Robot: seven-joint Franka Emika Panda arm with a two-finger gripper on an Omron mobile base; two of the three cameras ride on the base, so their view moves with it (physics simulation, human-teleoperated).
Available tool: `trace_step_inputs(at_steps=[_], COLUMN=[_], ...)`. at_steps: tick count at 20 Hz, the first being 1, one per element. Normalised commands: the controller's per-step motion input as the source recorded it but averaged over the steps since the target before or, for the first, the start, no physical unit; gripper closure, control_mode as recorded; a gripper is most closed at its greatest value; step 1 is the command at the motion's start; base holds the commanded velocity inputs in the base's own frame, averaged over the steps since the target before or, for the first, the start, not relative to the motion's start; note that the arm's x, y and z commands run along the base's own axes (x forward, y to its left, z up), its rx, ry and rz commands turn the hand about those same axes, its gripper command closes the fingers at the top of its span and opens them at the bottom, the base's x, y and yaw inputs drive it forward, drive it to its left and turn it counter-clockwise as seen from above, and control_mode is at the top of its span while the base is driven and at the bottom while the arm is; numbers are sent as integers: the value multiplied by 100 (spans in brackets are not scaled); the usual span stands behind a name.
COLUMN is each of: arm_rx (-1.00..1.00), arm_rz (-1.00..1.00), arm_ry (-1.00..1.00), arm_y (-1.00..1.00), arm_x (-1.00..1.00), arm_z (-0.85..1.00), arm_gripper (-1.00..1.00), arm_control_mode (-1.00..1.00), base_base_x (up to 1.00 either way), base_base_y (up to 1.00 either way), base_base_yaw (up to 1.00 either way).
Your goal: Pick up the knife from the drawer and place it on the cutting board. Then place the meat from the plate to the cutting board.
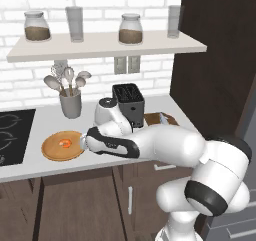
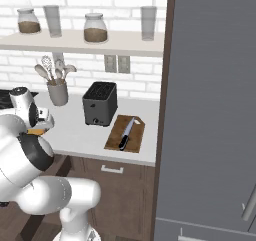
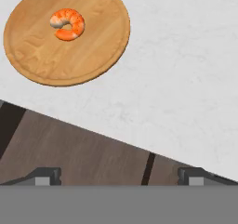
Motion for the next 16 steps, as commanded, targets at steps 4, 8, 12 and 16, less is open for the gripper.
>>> trace_step_inputs(at_steps=[4, 8, 12, 16], arm_rx=[0, 0, 0, 0], arm_rz=[16, 13, 12, 7], arm_ry=[1, 23, 26, 5], arm_y=[97, 78, 46, 13], arm_x=[55, 96, 72, 5], arm_z=[4, -2, 0, -16], arm_gripper=[-100, -100, -100, -100], arm_control_mode=[-100, -100, -100, -100], base_base_x=[0, 0, 0, 0], base_base_y=[0, 0, 0, 0], base_base_yaw=[0, 0, 0, 0])
